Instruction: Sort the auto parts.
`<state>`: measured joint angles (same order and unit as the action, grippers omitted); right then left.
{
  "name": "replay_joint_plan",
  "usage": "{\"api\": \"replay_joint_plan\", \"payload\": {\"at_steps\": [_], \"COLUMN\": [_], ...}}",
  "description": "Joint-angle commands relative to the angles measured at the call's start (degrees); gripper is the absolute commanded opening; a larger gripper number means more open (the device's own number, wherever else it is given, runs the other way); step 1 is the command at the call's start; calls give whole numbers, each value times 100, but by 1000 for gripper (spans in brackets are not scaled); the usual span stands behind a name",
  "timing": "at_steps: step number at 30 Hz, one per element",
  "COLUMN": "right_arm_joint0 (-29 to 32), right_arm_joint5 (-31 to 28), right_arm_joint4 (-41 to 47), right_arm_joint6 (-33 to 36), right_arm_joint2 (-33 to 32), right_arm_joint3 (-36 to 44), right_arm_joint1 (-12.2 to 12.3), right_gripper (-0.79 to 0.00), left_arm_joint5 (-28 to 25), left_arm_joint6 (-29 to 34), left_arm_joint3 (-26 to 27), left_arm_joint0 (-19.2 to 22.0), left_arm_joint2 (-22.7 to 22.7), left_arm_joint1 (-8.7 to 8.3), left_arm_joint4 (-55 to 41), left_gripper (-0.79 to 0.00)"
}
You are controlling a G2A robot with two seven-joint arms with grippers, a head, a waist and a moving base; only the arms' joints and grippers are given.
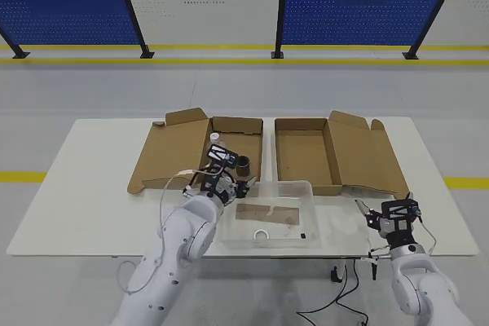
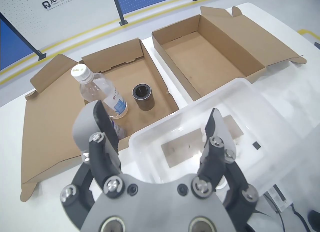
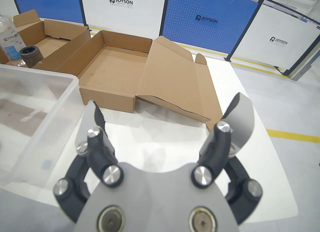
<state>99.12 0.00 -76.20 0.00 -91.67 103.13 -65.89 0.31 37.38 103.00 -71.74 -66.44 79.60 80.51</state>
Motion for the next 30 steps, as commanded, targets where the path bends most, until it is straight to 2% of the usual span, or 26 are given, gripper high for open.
{"api": "replay_joint_plan", "payload": {"at_steps": [1, 16, 23, 30], "right_arm_joint0": [0, 0, 0, -97], "right_arm_joint5": [0, 0, 0, -156], "right_arm_joint4": [0, 0, 0, -13], "right_arm_joint6": [0, 0, 0, 210], "right_arm_joint2": [0, 0, 0, 125], "right_arm_joint3": [0, 0, 0, 388], "right_arm_joint1": [0, 0, 0, -19], "right_gripper": [0, 0, 0, 0], "left_arm_joint5": [73, 285, 406, 520], "left_arm_joint6": [-11, 211, 246, 262], "left_arm_joint3": [149, 1163, 1564, 1788], "left_arm_joint0": [-163, -1226, -1758, -2152], "left_arm_joint2": [-78, -944, -1524, -2008], "left_arm_joint1": [-19, -187, -250, -287], "left_arm_joint4": [86, 1015, 1238, 1437], "left_gripper": [0, 0, 0, 0]}}
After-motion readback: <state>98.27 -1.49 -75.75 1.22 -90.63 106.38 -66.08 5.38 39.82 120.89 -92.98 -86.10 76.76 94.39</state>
